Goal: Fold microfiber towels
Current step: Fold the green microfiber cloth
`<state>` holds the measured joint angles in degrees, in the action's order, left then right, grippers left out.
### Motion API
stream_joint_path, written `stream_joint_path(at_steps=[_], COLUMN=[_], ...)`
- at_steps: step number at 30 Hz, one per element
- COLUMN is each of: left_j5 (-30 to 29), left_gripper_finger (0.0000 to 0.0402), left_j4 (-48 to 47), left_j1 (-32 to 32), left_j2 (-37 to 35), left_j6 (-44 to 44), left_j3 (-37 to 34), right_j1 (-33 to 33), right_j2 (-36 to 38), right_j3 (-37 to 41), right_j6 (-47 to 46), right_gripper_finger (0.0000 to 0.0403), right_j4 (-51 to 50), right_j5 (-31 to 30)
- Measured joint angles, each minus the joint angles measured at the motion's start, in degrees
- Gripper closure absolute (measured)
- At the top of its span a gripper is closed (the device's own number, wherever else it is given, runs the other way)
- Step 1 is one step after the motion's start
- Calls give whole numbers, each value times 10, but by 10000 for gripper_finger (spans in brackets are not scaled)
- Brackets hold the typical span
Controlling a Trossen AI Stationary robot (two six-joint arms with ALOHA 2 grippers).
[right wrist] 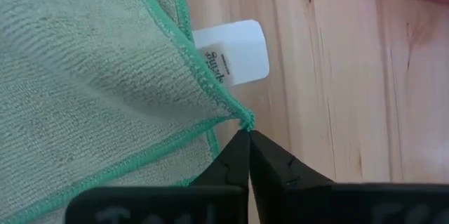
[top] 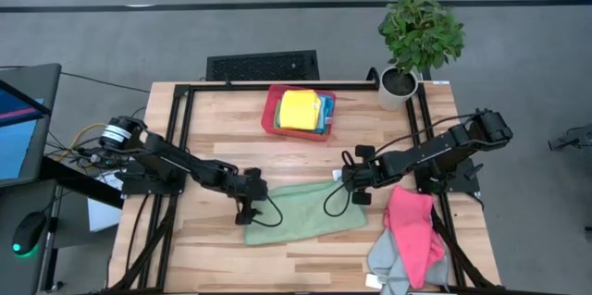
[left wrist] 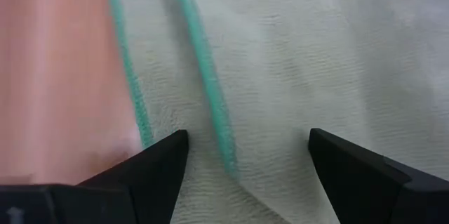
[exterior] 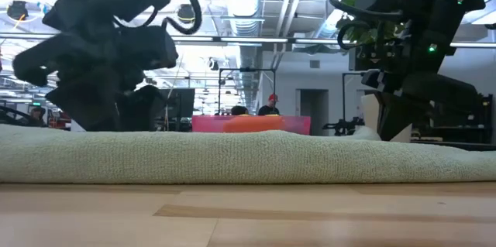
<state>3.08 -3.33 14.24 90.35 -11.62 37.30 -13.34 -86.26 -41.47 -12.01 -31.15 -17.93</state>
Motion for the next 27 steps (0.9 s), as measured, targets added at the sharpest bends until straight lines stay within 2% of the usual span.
stream_joint_path(at_steps=[8, 14, 19, 23, 27], left_j5=[-9, -47, -22, -23, -25], left_gripper_finger=[111, 111, 111, 111, 114], left_j4=[-4, -12, 1, 5, 6], left_j1=[3, 3, 4, 4, 4], left_j2=[-6, -27, -20, -21, -25], left_j6=[-24, -41, -35, -33, -33], left_j3=[0, 0, 0, 0, 0], right_j1=[0, 0, 0, 0, 0], right_j2=[0, 0, 0, 0, 0], right_j3=[0, 0, 0, 0, 0], right_j6=[0, 0, 0, 0, 0], right_gripper_finger=[392, 372, 377, 391, 386], right_j4=[2, 2, 2, 2, 2], right_j5=[0, 0, 0, 1, 1])
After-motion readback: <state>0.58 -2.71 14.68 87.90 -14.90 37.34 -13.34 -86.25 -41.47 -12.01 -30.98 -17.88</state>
